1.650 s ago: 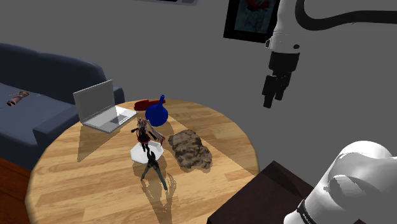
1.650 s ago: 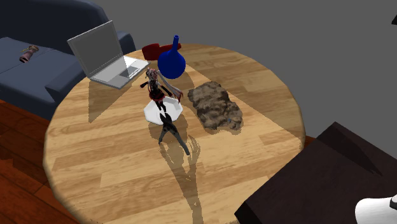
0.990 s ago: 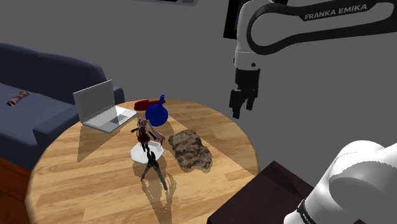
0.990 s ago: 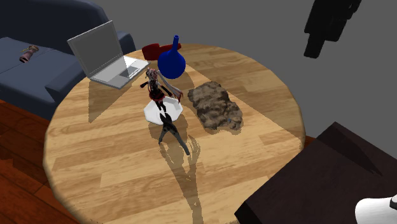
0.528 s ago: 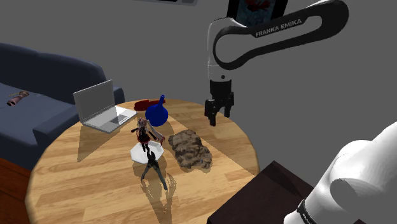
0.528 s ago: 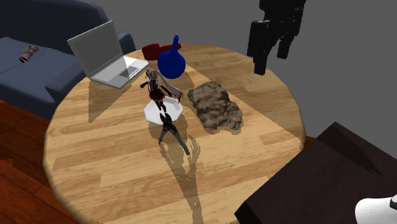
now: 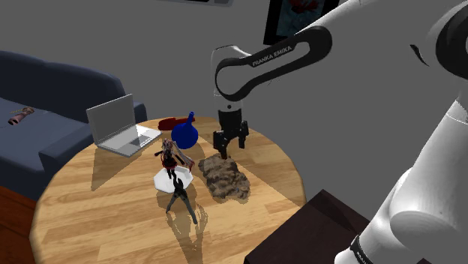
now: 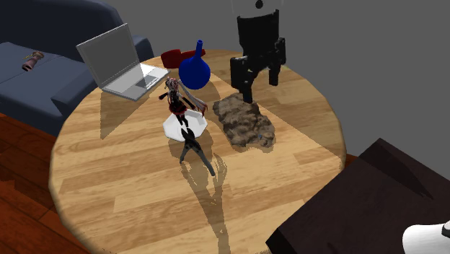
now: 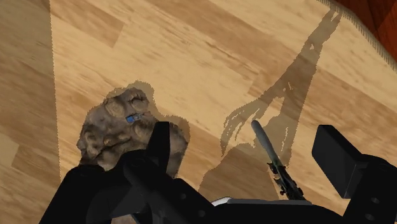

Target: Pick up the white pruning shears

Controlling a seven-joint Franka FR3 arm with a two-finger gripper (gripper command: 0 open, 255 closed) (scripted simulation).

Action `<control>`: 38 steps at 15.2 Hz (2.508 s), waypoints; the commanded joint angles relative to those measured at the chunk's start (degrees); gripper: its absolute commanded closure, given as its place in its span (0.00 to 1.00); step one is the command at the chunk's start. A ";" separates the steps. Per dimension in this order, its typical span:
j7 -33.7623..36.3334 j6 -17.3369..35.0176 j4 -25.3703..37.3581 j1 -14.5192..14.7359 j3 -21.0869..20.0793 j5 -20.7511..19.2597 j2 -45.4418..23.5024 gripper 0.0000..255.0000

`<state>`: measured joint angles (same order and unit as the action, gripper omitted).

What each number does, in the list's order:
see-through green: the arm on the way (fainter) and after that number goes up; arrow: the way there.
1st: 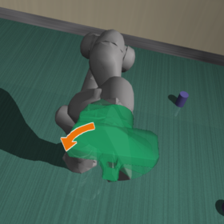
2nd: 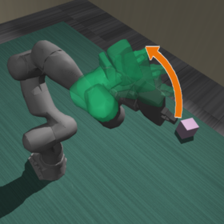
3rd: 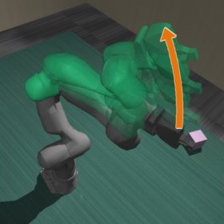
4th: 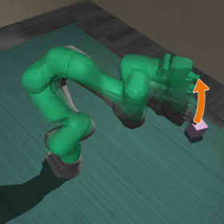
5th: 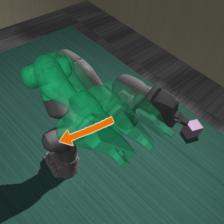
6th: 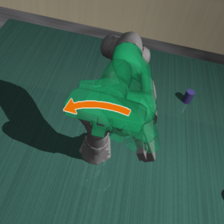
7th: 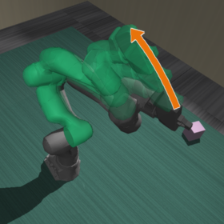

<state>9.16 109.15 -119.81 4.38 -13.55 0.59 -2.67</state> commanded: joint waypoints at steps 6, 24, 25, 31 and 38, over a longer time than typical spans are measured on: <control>4.16 1.40 12.45 2.76 -0.93 -3.07 -16.54 0.00; 6.73 -17.32 78.63 15.30 1.27 -7.56 -69.16 0.00; 6.68 -17.11 79.09 15.37 1.32 -7.59 -69.82 0.00; 6.31 -16.74 83.47 15.98 1.62 -7.72 -74.50 0.00; 6.25 -17.14 84.34 16.07 1.65 -7.71 -74.97 1.00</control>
<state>15.41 92.02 -35.51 20.47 -11.93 -7.10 -77.56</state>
